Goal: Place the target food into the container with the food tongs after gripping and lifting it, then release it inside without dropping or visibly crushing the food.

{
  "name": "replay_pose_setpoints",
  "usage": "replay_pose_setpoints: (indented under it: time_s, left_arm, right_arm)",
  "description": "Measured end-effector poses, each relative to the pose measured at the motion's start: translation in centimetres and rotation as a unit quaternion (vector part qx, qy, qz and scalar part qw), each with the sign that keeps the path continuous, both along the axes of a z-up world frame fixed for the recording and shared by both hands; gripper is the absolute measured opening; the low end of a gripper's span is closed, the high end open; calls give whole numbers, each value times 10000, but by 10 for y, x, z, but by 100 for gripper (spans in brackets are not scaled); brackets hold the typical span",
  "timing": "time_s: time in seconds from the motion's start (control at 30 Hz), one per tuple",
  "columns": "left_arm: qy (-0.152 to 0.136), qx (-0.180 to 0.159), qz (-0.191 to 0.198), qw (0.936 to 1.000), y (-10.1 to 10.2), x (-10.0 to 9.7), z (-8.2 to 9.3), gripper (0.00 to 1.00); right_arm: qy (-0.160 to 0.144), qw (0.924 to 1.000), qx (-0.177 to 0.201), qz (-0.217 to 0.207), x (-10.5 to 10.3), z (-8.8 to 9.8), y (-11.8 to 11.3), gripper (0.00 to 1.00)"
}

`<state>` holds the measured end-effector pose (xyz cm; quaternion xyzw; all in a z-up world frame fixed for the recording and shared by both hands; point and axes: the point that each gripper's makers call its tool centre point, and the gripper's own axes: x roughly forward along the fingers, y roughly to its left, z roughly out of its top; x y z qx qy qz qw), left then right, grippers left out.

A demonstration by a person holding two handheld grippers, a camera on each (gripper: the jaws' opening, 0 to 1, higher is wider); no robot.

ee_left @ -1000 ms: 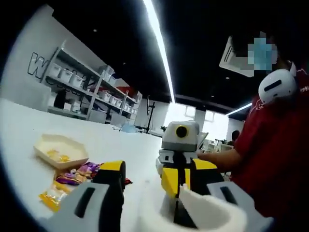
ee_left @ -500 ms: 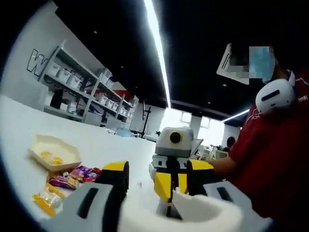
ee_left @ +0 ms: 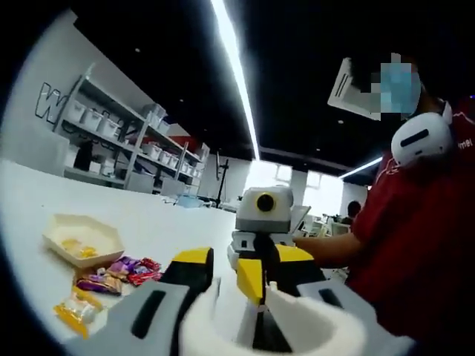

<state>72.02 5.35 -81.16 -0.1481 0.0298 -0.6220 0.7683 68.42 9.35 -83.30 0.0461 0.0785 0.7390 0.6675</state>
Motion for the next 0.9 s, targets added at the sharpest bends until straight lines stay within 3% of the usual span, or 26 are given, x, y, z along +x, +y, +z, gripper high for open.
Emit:
replay_pose_setpoints:
  time_s: [0.07,0.13,0.23,0.3,0.5,0.63,0.9]
  left_arm:
    - [364,-3,-76,9993,0,-1,-2,27]
    - [133,-20,6,9999,0,1,1,26]
    - [185,-24,12,9998,0,2,1,28]
    - [-230,25,106,9997,-1,3,3,30]
    - [-126,68,42,9999,-4,0,2,31]
    - [-86,148,16,9999,-3,0,-2,31]
    - [5,-213,95,9997,-2,1,10,33]
  right_arm:
    - [22,10000,4,-10,0,1,0,0]
    - [-8,10000,34,-60,1,2,1,0]
    - [-42,10000,6,-44,0,3,0,0]
    - [-174,9998,-41,-31,0,3,-2,0]
    - [-247,9996,-125,6,-1,3,-5,0]
    - [-494,9982,-349,26,-2,2,-8,0]
    - [-427,9991,11,-27,0,12,-7,0]
